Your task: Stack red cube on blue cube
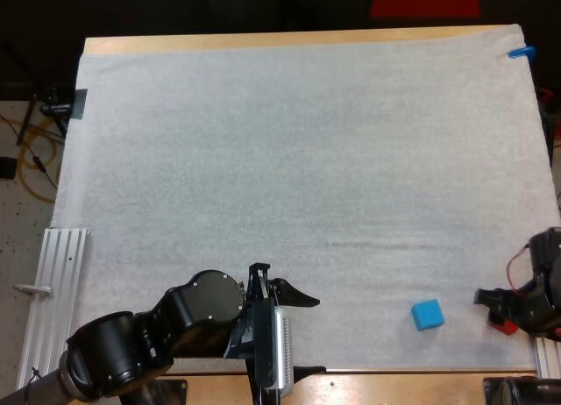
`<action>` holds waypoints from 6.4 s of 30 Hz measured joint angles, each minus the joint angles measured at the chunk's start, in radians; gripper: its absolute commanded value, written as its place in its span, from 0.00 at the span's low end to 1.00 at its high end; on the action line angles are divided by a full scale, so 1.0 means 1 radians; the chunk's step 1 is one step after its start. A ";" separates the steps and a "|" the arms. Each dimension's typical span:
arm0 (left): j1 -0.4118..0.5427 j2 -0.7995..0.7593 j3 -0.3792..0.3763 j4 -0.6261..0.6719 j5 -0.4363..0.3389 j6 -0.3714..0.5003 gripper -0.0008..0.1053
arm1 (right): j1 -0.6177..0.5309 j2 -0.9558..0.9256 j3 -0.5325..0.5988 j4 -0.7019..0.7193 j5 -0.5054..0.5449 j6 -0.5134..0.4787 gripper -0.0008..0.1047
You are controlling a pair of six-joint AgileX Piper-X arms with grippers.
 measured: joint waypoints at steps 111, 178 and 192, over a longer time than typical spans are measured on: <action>0.000 0.000 0.000 0.026 0.000 0.000 0.70 | 0.743 0.326 -0.154 -0.146 0.013 0.229 0.66; 1.071 -0.757 0.352 0.026 -0.059 -0.174 0.70 | -0.014 -0.940 -0.066 -0.364 -0.092 -0.181 0.66; 1.071 -0.757 0.428 0.035 -0.125 -0.185 0.70 | -0.014 -0.940 0.076 -0.361 -0.134 -0.177 0.66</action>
